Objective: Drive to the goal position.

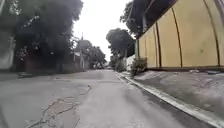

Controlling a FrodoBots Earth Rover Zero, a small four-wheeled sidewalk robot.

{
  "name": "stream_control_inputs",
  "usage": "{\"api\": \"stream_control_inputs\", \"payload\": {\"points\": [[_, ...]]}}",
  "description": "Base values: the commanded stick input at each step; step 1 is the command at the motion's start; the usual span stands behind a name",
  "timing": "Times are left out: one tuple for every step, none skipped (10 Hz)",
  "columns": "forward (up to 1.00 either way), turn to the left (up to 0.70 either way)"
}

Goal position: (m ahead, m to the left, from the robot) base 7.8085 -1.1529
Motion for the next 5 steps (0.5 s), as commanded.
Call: {"api": "stream_control_inputs", "payload": {"points": [[0.7, 0.0], [0.7, 0.0], [0.7, 0.0], [0.7, 0.0], [0.7, 0.0]]}}
